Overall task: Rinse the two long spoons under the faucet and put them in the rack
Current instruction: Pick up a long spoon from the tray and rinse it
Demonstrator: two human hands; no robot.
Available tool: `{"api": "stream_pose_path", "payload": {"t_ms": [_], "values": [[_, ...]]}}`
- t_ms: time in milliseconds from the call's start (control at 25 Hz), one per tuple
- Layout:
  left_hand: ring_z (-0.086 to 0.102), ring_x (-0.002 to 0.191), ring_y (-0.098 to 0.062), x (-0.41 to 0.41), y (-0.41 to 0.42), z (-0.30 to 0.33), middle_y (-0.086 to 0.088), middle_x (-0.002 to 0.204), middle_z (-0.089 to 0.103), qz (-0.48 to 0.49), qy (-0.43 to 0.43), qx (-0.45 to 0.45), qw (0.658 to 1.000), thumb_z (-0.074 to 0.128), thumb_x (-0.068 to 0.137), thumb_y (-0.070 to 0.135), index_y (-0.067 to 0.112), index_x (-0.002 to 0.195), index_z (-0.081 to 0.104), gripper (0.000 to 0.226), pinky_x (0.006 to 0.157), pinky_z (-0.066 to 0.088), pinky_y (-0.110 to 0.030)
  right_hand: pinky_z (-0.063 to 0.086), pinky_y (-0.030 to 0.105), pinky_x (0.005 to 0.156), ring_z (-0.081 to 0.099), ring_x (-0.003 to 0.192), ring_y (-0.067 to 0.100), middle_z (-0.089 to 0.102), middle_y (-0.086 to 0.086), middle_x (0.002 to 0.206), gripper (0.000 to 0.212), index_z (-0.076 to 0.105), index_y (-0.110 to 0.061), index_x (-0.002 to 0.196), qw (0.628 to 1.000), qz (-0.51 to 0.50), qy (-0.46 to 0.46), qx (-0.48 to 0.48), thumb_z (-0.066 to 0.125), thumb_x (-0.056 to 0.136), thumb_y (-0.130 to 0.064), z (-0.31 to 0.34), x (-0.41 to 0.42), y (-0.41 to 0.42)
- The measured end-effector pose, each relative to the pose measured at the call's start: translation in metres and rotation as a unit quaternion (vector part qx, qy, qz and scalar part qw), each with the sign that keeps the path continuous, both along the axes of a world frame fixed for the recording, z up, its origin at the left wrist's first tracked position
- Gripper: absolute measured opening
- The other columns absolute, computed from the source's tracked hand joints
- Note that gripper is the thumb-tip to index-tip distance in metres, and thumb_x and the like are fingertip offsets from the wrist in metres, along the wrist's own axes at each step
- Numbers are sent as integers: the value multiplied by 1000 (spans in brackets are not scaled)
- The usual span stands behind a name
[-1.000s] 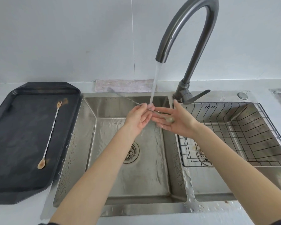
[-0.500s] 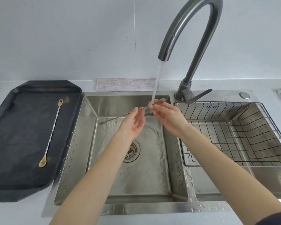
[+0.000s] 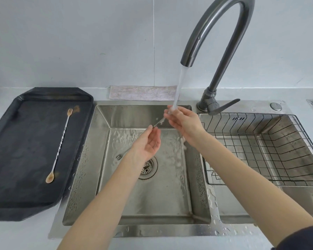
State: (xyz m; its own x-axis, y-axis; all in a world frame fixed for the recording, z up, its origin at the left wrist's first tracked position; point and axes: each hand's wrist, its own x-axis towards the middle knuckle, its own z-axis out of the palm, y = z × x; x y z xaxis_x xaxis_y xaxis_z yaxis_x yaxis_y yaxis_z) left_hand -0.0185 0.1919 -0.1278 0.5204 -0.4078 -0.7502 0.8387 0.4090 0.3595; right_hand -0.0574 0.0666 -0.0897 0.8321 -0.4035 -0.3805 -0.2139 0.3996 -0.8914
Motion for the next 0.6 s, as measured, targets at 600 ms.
{"api": "stream_pose_path", "payload": {"t_ms": [600], "values": [[62,102,-22,15,5,9,-11,79,74,31,-59,-72,995,45,92,-1,4,94,54,11,91,49,-36,55,10,65,67,64,-2,68,1,93,25,60,-2,116,996,11,-12,-93,46,96,-11,-5,0,2]]}}
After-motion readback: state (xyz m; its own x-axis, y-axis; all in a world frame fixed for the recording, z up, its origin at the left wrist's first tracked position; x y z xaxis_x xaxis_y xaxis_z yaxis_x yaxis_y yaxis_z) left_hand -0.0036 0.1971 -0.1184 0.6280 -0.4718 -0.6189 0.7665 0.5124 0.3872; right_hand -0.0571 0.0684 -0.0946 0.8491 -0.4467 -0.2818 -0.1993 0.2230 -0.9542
